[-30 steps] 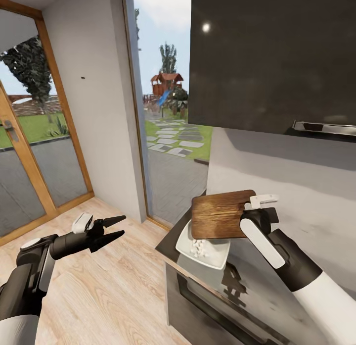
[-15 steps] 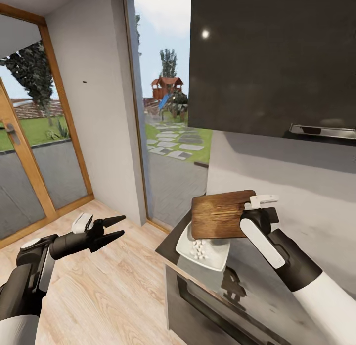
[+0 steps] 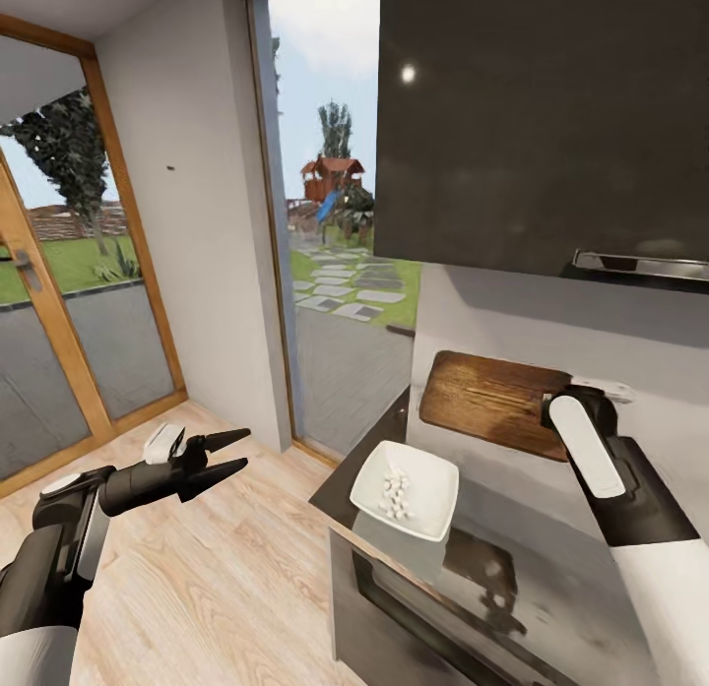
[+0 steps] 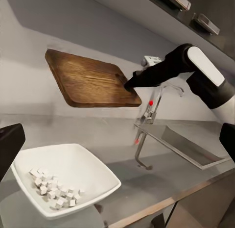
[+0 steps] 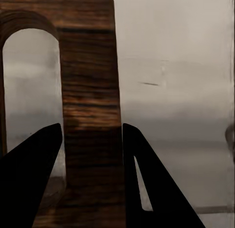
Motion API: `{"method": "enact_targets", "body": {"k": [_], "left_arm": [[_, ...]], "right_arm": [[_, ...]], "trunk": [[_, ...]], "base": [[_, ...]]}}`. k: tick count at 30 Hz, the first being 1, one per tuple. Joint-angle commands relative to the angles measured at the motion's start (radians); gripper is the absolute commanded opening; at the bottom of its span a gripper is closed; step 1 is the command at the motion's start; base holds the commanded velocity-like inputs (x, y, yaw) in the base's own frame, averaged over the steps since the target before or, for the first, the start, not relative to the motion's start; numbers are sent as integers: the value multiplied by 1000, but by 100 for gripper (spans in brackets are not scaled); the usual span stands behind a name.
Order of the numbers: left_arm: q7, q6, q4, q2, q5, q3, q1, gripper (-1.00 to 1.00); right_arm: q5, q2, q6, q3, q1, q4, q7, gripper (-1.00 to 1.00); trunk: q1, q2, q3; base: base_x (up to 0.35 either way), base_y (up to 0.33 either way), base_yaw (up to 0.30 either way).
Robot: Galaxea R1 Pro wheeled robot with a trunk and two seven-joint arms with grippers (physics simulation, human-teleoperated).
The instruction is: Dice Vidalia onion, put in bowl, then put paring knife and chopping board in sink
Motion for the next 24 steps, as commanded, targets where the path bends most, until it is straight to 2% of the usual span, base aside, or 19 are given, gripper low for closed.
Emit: {"method": "enact_targets", "body": {"k": [1, 5, 6, 10, 14, 18, 21, 24], "left_arm": [[-4, 10, 0, 0, 0, 0, -1, 100], [-4, 10, 0, 0, 0, 0, -1, 100], [-4, 10, 0, 0, 0, 0, -1, 100], [-4, 10, 0, 0, 0, 0, -1, 100], [9, 10, 0, 0, 0, 0, -1, 100], [31, 10, 0, 0, 0, -1, -1, 100], [36, 11, 0, 0, 0, -1, -1, 100], [37, 11, 0, 0, 0, -1, -1, 100]], "right_arm": [[-20, -1, -5, -10, -2, 0, -3, -100], [-21, -1, 6, -56, -2, 7, 13, -100], [-21, -2, 7, -88, -2, 36, 29, -100], [-21, -8, 7, -109, -3, 99, 70, -100], [-21, -19, 6, -112, -4, 145, 92, -100], [-22, -60, 5, -113, -13, 182, 106, -100], [-22, -104, 6, -114, -15, 219, 183, -100], [-22, -137, 8, -120, -15, 242, 222, -100]], "trunk": [[1, -2, -2], [1, -2, -2], [1, -2, -2], [1, -2, -2], [1, -2, -2], [1, -2, -2], [1, -2, -2], [1, -2, -2]], "base": [[0, 0, 0], [0, 0, 0], [0, 0, 0], [0, 0, 0], [0, 0, 0], [0, 0, 0], [0, 0, 0], [0, 0, 0]]}}
